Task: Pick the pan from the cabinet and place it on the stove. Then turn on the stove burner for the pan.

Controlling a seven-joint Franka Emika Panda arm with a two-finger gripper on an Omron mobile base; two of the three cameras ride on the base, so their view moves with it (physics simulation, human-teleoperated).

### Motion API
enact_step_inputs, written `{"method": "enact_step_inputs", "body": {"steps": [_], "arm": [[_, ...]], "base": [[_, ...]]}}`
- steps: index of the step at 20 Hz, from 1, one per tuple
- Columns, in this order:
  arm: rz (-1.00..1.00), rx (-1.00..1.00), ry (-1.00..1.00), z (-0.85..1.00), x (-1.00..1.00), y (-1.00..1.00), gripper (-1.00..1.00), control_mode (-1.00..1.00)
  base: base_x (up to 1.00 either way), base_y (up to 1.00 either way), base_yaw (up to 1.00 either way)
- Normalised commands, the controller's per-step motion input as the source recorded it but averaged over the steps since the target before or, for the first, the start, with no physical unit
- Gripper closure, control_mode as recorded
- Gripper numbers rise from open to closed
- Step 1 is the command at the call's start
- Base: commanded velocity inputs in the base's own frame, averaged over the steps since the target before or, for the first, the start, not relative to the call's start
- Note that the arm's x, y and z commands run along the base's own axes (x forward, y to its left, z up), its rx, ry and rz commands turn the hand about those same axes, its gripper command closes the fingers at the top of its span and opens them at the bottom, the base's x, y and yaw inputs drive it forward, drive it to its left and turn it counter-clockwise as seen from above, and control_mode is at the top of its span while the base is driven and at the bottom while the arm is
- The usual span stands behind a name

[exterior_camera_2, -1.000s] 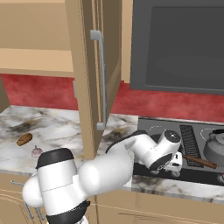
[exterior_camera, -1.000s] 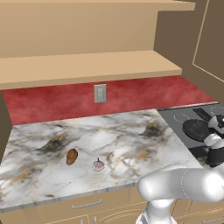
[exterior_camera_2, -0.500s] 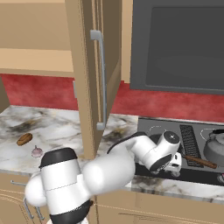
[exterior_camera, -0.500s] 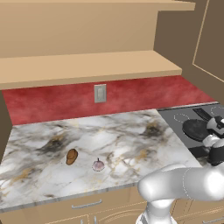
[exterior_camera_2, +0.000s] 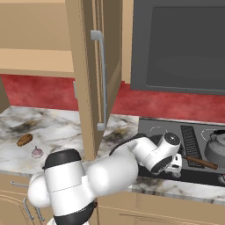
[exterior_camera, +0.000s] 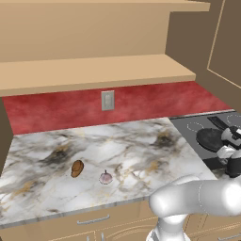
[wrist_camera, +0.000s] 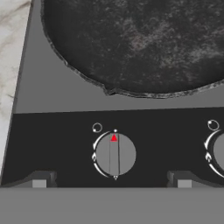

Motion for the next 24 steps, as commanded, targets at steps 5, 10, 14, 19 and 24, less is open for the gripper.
{"method": "enact_step_inputs", "body": {"steps": [5, 10, 14, 19, 24], "arm": [[0.0, 0.0, 0.0, -0.09, 0.08, 0.0, -1.0, -1.0], [0.0, 0.0, 0.0, -0.09, 0.06, 0.0, -1.0, -1.0], [0.0, 0.0, 0.0, -0.04, 0.02, 0.02, -1.0, -1.0], [0.0, 0.0, 0.0, -0.01, 0.0, 0.04, -1.0, -1.0], [0.0, 0.0, 0.0, -0.05, 0.0, 0.07, -1.0, -1.0]], "base": [[0.0, 0.0, 0.0], [0.0, 0.0, 0.0], [0.0, 0.0, 0.0], [0.0, 0.0, 0.0], [0.0, 0.0, 0.0]]}}
